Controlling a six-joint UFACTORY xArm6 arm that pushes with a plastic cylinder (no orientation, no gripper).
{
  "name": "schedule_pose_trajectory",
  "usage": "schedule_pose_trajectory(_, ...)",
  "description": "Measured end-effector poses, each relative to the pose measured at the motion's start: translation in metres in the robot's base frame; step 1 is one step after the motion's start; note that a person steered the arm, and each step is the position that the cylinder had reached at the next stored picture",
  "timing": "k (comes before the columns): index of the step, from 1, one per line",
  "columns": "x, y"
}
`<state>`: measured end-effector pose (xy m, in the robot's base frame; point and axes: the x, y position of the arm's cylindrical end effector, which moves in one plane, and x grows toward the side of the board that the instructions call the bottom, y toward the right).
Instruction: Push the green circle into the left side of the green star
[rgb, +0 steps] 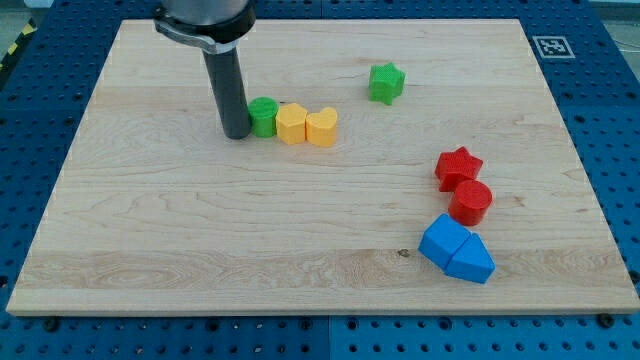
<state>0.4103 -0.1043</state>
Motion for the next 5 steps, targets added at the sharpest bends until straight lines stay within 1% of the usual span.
schedule_pose_trajectory(1,0.020,-0.013)
schedule_pose_trajectory(2,0.014,0.002)
schedule_pose_trajectory(3,-0.024,0.019)
schedule_pose_trajectory(4,-0.051,0.024)
schedule_pose_trajectory(5,-0.052,0.020)
